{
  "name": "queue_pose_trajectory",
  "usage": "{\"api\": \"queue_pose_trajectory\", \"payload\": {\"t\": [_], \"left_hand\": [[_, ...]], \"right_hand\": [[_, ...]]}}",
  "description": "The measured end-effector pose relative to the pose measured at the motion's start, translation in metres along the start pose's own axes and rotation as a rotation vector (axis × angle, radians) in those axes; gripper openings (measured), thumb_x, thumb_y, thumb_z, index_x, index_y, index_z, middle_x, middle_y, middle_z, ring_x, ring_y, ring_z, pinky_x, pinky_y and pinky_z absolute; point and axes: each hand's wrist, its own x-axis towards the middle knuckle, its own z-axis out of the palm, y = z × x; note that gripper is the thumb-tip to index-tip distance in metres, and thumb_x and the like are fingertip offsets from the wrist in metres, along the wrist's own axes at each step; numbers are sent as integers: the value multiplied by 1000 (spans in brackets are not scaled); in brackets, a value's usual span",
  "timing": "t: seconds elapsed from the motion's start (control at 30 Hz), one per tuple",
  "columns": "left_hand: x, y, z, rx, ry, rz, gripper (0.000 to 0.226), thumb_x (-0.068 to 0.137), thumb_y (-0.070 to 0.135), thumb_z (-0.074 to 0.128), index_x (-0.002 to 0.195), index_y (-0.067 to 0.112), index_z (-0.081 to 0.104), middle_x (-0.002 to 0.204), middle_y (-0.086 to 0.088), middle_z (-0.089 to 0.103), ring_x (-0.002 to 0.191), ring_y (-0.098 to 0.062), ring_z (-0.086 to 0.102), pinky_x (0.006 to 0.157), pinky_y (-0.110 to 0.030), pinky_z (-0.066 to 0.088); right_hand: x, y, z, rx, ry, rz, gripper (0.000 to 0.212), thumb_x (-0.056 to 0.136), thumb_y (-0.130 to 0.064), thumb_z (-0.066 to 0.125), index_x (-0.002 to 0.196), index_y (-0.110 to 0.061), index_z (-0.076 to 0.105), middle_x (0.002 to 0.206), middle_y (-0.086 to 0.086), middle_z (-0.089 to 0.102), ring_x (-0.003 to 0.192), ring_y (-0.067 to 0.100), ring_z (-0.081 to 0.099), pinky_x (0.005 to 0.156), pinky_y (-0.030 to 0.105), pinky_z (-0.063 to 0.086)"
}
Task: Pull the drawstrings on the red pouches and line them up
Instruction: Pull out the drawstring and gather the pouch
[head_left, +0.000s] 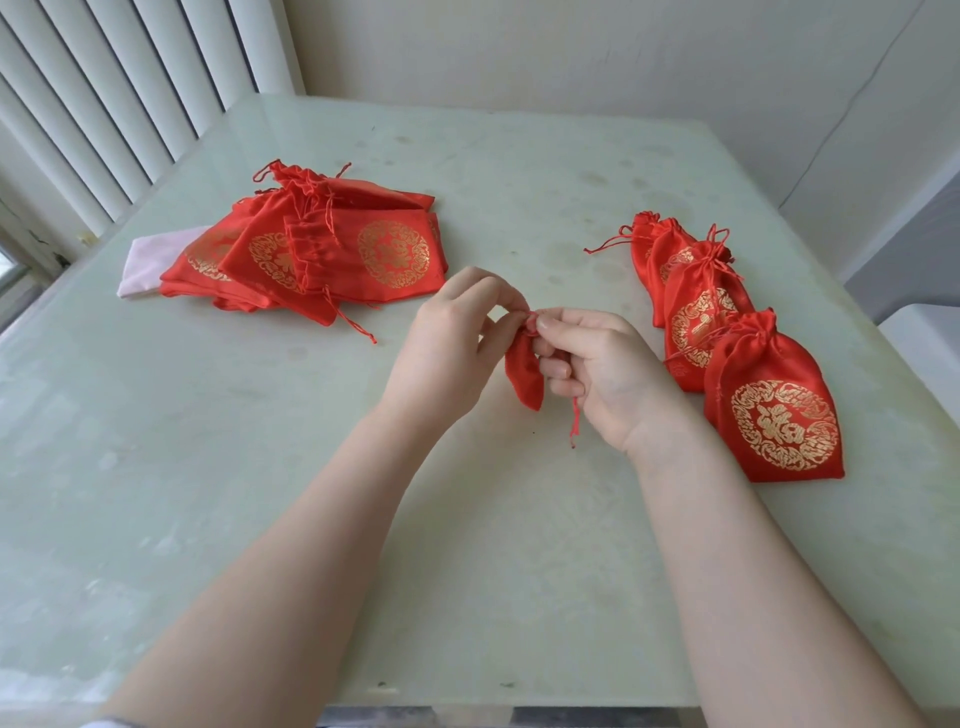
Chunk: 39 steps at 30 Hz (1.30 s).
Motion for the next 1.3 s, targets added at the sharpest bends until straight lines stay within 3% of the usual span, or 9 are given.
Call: {"api": "queue_pose_trajectory", "payload": {"t": [0.23, 0.37, 0.47, 0.57, 0.7, 1.03, 1.13, 1.23, 1.3], "left_hand": [[-2, 1, 3, -40, 18, -36, 9, 86, 16, 57, 86, 9, 63, 80, 19, 50, 56, -11, 59, 54, -11, 42], [-2, 3, 5, -20, 41, -49, 20, 81, 26, 61, 84, 7, 64, 86, 5, 60, 54, -11, 61, 60, -30, 51], [-3, 4, 4, 106, 52, 35, 23, 83, 26, 57, 82, 4, 64, 89, -5, 65, 56, -24, 62, 54, -40, 53], [-4, 7, 4, 261, 60, 94, 27, 85, 24, 53, 75, 1, 64, 81, -12, 63, 54, -31, 59, 48, -40, 51], [-3, 9, 5, 225, -23, -43, 21, 89, 15, 55, 75, 1, 59, 82, -14, 59, 62, -34, 61, 59, -42, 49], [0, 1, -1, 324, 9, -170, 5, 83, 13, 54, 82, 10, 58, 82, 2, 57, 72, -26, 57, 58, -32, 41], [-3, 4, 3, 218, 6, -181, 8, 84, 12, 52, 77, 16, 51, 77, 6, 51, 64, -23, 55, 56, -30, 39], [-1, 7, 1, -37, -96, -273, 13, 88, 7, 47, 77, 15, 49, 72, -2, 57, 53, -6, 55, 53, -20, 40], [1, 7, -1, -196, -152, -376, 20, 90, 5, 42, 74, 16, 48, 75, -6, 62, 60, -4, 58, 62, -23, 47]], "right_hand": [[2, 3, 2, 162, 42, 49, 20, 93, -4, 43, 76, -6, 54, 60, 1, 42, 40, 4, 33, 38, 17, 13], [2, 3, 1, 185, 72, 50, 18, 93, -4, 46, 79, -6, 57, 60, 0, 43, 38, 3, 32, 37, 16, 13], [2, 3, 0, 204, 78, 82, 15, 92, -5, 48, 80, -6, 57, 61, 1, 44, 40, 3, 30, 36, 15, 13], [2, 3, 0, 217, 91, 98, 14, 91, -5, 49, 80, -6, 58, 62, 1, 44, 38, 3, 29, 35, 15, 13], [1, 0, 0, 197, 123, 133, 13, 89, -4, 52, 79, -5, 60, 59, 0, 43, 34, 1, 26, 32, 13, 11], [3, -6, -3, 182, 287, 12, 29, 87, 8, 45, 78, -20, 44, 58, 2, 40, 32, 1, 23, 32, 14, 12], [2, -6, -7, 154, 286, 0, 29, 87, 7, 46, 76, -20, 44, 59, 2, 39, 34, 1, 23, 33, 14, 12], [2, -4, -9, 69, 280, -4, 27, 86, 5, 47, 74, -20, 48, 59, 0, 40, 35, 2, 23, 33, 14, 14], [3, -4, -8, 48, 271, -25, 27, 85, 5, 47, 74, -20, 49, 60, 0, 40, 35, 1, 25, 33, 13, 14]]}}
